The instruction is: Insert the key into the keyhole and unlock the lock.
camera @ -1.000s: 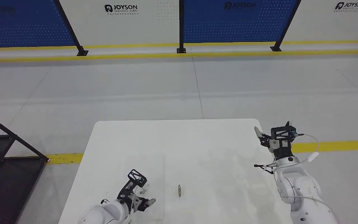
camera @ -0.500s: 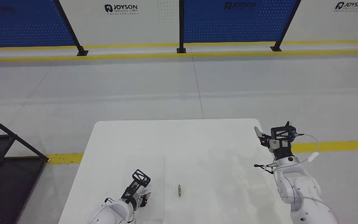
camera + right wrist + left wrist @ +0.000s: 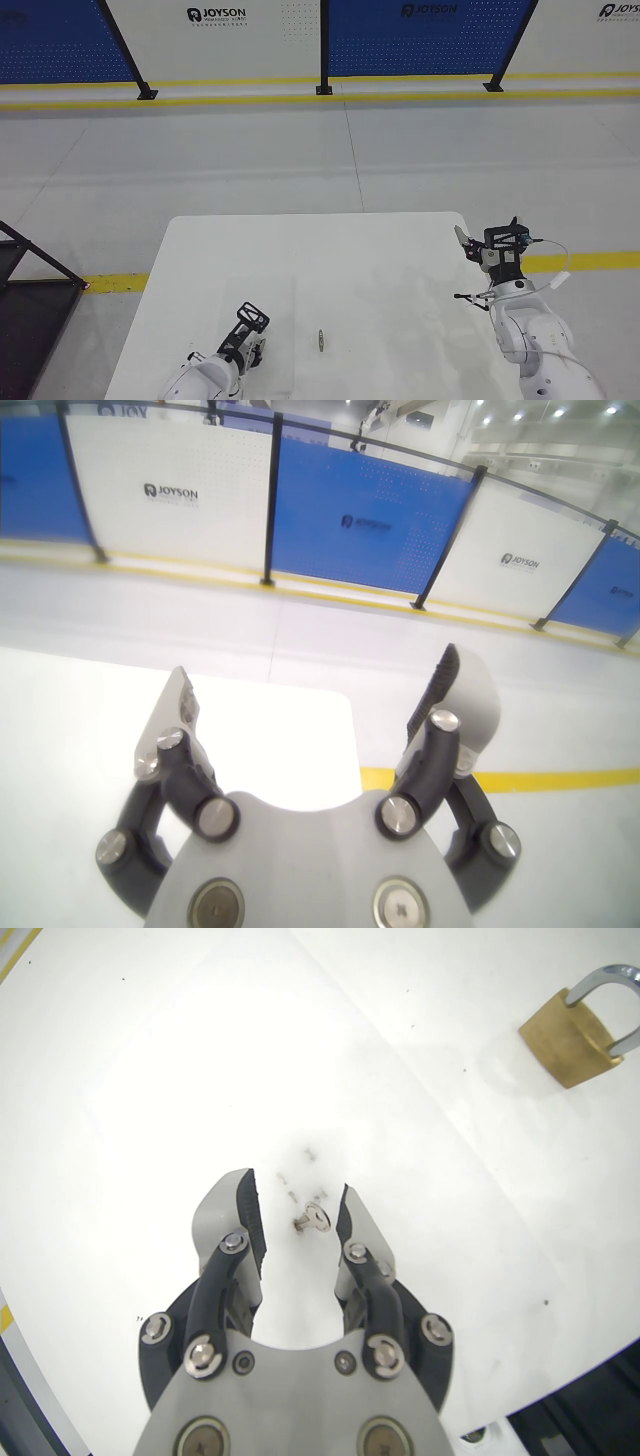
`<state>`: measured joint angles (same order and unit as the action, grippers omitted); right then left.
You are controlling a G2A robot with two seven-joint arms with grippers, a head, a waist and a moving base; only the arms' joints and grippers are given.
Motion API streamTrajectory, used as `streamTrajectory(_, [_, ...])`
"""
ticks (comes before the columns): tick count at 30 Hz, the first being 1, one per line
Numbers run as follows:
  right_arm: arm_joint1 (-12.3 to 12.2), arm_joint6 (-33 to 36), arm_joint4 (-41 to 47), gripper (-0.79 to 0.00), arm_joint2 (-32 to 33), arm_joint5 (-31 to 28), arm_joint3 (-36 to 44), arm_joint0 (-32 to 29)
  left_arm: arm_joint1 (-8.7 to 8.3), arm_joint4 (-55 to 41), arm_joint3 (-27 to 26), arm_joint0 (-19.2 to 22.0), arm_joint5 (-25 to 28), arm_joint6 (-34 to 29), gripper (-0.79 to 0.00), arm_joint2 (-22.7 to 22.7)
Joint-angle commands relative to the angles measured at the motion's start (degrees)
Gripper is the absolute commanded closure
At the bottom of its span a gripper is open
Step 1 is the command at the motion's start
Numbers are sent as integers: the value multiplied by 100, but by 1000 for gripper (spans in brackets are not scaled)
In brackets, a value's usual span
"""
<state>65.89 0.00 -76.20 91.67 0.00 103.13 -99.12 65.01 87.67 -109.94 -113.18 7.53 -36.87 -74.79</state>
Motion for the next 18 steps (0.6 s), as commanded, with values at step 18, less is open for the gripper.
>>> streamTrajectory(18, [0, 0, 0, -785, 0, 0, 0, 0, -23, -26, -90, -85, 40, -37, -160, -55])
